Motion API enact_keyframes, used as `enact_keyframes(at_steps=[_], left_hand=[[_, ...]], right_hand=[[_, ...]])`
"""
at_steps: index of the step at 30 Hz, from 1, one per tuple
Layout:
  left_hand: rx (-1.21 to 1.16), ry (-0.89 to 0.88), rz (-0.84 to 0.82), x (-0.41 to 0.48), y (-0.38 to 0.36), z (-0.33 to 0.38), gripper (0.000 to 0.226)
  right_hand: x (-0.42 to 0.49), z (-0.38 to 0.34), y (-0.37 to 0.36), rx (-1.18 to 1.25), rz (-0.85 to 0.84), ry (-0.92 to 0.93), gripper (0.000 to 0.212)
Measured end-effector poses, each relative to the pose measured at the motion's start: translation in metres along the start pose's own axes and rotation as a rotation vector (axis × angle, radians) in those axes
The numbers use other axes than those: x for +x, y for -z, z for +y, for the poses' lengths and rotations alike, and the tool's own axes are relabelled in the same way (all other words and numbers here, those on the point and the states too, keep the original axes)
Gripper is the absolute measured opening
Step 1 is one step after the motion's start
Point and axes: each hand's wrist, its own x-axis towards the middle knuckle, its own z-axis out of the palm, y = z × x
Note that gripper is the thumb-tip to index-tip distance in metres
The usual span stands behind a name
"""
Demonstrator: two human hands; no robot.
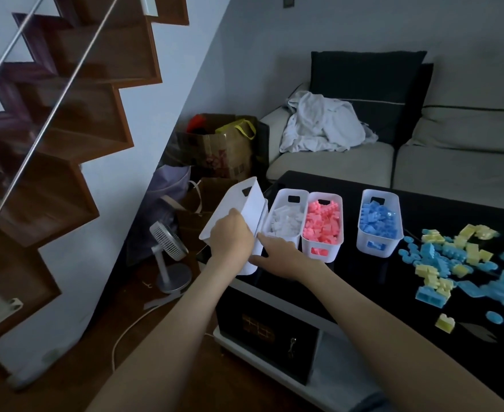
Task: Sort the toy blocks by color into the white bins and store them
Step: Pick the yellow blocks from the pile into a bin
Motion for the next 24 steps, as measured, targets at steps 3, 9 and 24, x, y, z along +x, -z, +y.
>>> enact_keyframes(at_steps=[3,9,24], left_hand=[[0.051,-0.041,0.097,-0.001,0.006,0.003,0.018],[0.106,-0.207,0.195,-0.011,0.021,0.032,0.015],[-0.304,-1.037,0.030,-0.093,-0.026,0.201,0.032]], right_hand=[[-0.001,0.004,0.001,0.013,0.092,-0.028,0.060],[-0.016,0.010,0.034,-0.046,0.684,0.104,0.073],[-0.239,0.152,0.144,-0.470,0.414,-0.215,0.014]])
